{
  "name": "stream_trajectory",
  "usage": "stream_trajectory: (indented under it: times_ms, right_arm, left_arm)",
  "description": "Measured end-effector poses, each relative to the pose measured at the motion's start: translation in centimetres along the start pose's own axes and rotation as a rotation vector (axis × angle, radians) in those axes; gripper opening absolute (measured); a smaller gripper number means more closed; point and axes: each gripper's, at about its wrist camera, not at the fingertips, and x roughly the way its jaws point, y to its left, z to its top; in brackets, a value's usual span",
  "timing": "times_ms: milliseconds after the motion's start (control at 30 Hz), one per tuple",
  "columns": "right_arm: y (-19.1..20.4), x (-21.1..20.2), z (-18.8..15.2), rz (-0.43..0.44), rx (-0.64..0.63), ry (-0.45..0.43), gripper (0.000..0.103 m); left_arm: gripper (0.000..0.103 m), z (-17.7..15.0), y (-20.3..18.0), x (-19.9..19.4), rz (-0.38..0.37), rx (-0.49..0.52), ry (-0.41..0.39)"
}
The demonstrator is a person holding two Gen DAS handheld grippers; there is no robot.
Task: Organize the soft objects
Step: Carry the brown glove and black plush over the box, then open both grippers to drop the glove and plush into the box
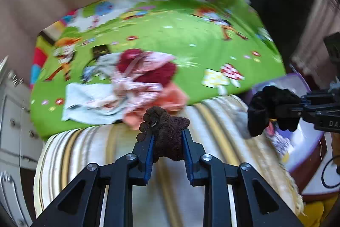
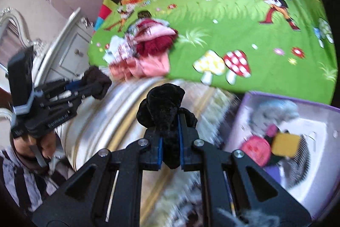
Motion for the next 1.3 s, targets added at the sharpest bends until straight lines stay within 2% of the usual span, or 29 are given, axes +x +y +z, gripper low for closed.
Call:
stream_trajectory:
  times_ms: [200, 300, 433, 567, 667, 833, 1167, 1233, 1300]
  right_arm:
    - [-2.4, -0.8, -2.8, -0.029, 0.016, 0.154, 0.014]
    - [-3.6, -0.9, -4.2, -0.014, 0.049, 0.217, 0.014]
    - [-5.1, -0.8, -6.4, 0.013, 0.096, 0.3, 0.014]
    - [-6.8, -0.5, -8.7, 0.077, 0.136, 0.382, 0.014]
    - [-8.0, -0.6, -9.7, 0.099, 0.154, 0.411, 0.014]
    - [-10.2, -0.4, -11.2, 0.123, 0.186, 0.454, 0.014]
    - [-13.2, -0.9, -12.7, 0.185, 0.258, 0.435, 0.016]
    - [-13.9, -0.9, -12.9, 0.196, 0.272, 0.436, 0.018]
    - [-14.6, -0.8, -13.0, 0.206, 0.292, 0.444, 0.019]
  left_arm:
    - [0.026, 1.1, -6.9, 0.1, -0.089, 0.213, 0.082]
    - [0.026, 1.3, -10.3, 0.3, -0.145, 0.323, 0.147]
    - [0.026, 1.3, -13.8, 1.2, -0.18, 0.407, 0.218]
    - [0.026, 1.3, -16.5, 2.3, -0.196, 0.466, 0.269]
    - [0.026, 1.5, -18.1, 3.2, -0.204, 0.51, 0.309]
    - [0.026, 1.7, -20.9, 4.5, -0.173, 0.619, 0.35]
    - [0.026, 2.1, -26.3, 7.6, -0.127, 0.818, 0.403]
    - [0.029, 2.1, -27.1, 8.2, -0.135, 0.844, 0.43]
    - [0.047, 1.9, -27.9, 9.0, -0.134, 0.868, 0.457]
